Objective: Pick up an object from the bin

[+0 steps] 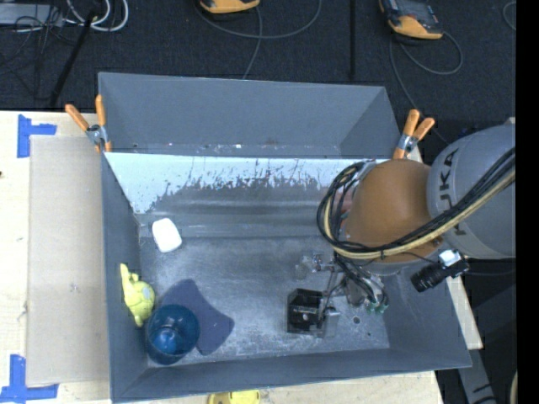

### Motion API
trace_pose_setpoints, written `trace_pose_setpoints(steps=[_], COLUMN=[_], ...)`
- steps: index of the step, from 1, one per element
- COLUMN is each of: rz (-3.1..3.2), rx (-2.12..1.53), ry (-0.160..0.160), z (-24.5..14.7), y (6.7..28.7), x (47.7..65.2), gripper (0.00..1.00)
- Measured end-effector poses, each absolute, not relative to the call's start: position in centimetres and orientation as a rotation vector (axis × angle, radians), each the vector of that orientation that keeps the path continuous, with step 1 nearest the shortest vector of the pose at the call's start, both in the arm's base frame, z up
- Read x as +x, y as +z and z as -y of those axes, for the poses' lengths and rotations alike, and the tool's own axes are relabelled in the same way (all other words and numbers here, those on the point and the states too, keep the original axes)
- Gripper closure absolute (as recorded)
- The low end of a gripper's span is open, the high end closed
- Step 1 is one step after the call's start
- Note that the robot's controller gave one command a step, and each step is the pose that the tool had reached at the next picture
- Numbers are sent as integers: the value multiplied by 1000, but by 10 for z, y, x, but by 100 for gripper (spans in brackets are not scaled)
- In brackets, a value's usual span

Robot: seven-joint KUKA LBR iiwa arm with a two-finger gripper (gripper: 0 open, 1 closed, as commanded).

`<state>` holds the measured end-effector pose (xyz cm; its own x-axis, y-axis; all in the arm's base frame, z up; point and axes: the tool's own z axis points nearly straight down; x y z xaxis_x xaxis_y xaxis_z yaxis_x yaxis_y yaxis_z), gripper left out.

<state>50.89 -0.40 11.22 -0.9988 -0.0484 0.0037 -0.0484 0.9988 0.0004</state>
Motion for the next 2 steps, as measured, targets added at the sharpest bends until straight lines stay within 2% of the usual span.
trace_pose_setpoints(steps=[1, 2], rz=[3141, 3136], rx=[-10, -145], ry=[-1, 0], z=[13, 19], y=[120, 83], x=[499, 504], gripper=[0, 0])
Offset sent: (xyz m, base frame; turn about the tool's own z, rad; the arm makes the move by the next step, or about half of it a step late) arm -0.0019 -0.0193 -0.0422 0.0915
